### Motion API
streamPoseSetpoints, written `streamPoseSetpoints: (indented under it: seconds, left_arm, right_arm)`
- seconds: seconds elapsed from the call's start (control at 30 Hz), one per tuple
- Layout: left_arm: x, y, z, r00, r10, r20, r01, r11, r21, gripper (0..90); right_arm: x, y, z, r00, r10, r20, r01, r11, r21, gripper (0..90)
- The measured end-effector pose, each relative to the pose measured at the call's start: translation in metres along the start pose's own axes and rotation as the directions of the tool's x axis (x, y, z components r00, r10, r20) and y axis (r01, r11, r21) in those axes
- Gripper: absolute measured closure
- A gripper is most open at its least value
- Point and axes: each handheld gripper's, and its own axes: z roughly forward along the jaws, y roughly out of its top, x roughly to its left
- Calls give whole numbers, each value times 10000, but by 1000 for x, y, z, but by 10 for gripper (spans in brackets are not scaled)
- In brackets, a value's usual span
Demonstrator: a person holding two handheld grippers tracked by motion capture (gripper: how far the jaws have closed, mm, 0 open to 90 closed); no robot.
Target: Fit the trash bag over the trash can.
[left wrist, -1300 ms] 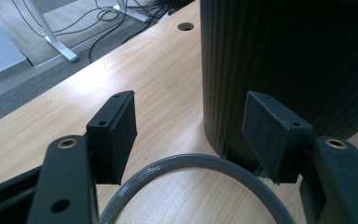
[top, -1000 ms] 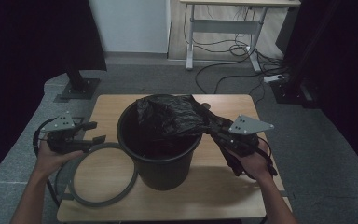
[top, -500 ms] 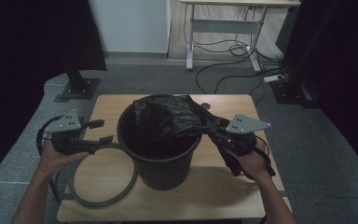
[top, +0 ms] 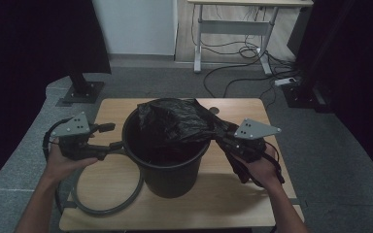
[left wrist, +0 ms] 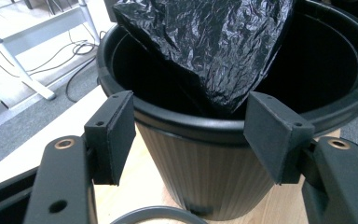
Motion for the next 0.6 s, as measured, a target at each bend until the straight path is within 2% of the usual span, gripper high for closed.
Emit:
streamPoseSetpoints:
  seconds: [0.27, 0.37, 0.6]
  left_arm:
    - [-2, 10, 13, 9998, -184, -111, 185, 9997, 153, 341]
    - [-3, 14, 18, 9990, -388, -209, 392, 9991, 158, 341]
    - [-6, 20, 24, 9990, -401, -192, 406, 9988, 255, 335]
  right_arm:
    - [1, 2, 1, 10000, -33, -37, 33, 10000, 33, 883]
    - [1, 2, 0, 10000, -21, -30, 21, 10000, 26, 883]
    - [0, 2, -1, 10000, -50, -37, 50, 10000, 2, 883]
